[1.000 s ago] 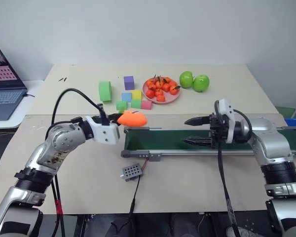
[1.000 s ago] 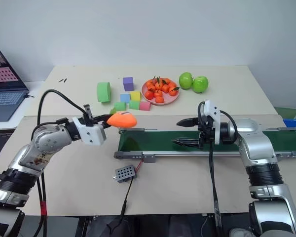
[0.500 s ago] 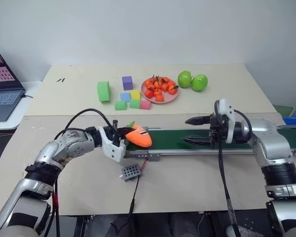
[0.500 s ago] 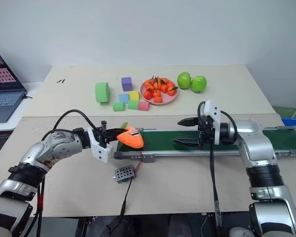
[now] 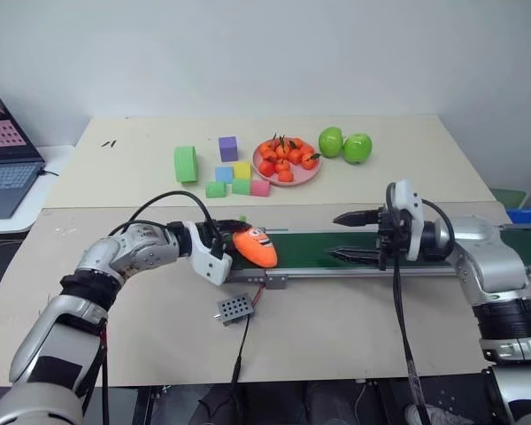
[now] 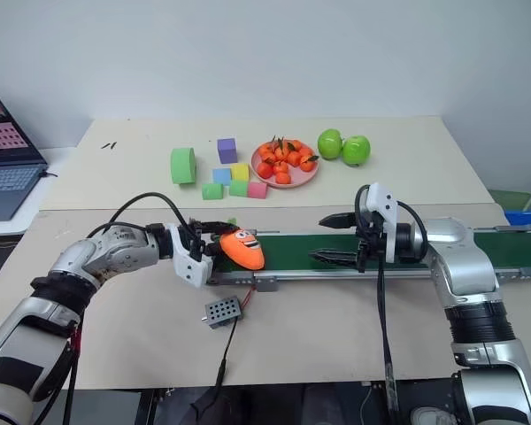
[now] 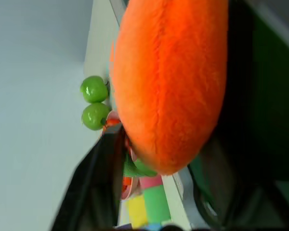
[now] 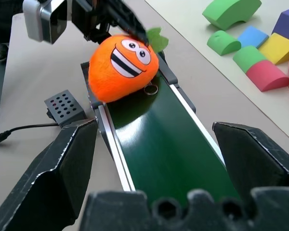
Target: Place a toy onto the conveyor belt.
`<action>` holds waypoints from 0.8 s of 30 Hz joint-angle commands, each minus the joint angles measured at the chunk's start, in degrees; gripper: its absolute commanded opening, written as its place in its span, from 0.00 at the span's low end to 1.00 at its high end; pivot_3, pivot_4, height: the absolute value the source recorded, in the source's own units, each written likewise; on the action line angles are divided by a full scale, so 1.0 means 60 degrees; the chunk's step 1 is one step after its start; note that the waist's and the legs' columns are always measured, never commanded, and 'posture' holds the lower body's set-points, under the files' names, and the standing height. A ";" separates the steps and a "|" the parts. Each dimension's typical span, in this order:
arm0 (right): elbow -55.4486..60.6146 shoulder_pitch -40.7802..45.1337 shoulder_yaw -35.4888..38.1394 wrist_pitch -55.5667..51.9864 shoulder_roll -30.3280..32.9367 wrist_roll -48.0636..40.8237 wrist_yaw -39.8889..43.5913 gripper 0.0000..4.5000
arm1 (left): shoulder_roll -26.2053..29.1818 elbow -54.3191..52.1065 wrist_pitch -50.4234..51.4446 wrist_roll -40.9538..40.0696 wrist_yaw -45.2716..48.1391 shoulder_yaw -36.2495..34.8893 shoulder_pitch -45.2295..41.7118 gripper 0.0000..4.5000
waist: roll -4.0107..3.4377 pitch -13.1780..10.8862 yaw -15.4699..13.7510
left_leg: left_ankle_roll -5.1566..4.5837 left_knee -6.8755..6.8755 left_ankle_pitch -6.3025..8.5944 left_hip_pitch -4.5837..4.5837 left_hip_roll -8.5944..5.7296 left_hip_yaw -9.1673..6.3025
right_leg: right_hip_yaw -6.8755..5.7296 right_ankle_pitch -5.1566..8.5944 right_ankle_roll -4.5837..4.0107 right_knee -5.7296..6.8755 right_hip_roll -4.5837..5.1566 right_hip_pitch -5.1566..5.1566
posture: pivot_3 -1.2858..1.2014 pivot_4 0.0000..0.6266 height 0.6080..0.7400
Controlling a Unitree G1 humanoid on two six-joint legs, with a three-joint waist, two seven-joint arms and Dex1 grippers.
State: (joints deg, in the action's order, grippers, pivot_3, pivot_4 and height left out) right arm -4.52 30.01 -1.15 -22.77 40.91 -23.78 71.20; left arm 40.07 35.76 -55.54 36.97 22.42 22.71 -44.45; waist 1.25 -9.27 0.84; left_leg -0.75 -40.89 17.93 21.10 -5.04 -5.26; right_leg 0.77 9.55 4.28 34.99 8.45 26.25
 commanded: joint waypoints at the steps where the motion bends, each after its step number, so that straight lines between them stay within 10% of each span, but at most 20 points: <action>1: 0.0257 0.0047 0.0291 0.0006 0.0110 -0.0201 0.0027 1.00 | 0.0173 -0.0154 0.0414 -0.1040 0.0675 -0.0384 -0.0498 0.93 | 0.0000 0.0000 0.0002 | -0.0002 -0.0001 0.0001 0.0000 0.0000 0.0000 | 0.0000 0.0000 0.0001 0.0000 0.0000 0.0000 | 0.52 0.24 1.00; 7: 0.0116 0.0186 0.0198 0.0049 0.0045 -0.0158 0.0077 1.00 | 0.0135 -0.1081 0.2149 -0.3667 0.2576 -0.1021 -0.0358 0.99 | 0.0000 0.0000 0.0027 | -0.0006 -0.0006 0.0003 0.0001 0.0001 0.0000 | 0.0001 -0.0001 0.0002 0.0001 0.0000 0.0000 | 0.52 0.24 1.00; 18: 0.0286 0.0296 0.0089 -0.0005 0.0561 0.0036 0.0461 1.00 | 0.0298 -0.6185 1.2332 -1.0437 0.5685 -0.2927 0.1786 0.99 | 0.0000 0.0000 0.0224 | -0.0019 -0.0027 0.0011 0.0001 0.0003 -0.0006 | 0.0003 0.0000 0.0004 0.0018 -0.0001 -0.0001 | 0.52 0.24 1.00; 24: 0.0752 0.0825 0.0169 -0.0582 0.1253 -0.0192 0.0754 1.00 | 0.0573 -0.8213 1.4759 -1.1859 0.5713 -0.3232 0.2587 0.99 | -0.0003 -0.0003 0.0249 | -0.0018 -0.0024 0.0011 -0.0001 0.0006 -0.0007 | 0.0006 0.0000 0.0003 0.0009 -0.0001 0.0000 | 0.52 0.24 1.00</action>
State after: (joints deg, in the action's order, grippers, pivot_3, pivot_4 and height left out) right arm -2.49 33.45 -1.63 -25.56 47.40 -23.79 75.08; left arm 42.53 -10.16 30.32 -32.21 56.99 5.20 -28.97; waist 1.23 -9.29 2.33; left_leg -0.84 -41.01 17.98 21.07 -5.01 -5.30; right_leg 0.81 9.55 4.29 35.00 8.44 26.24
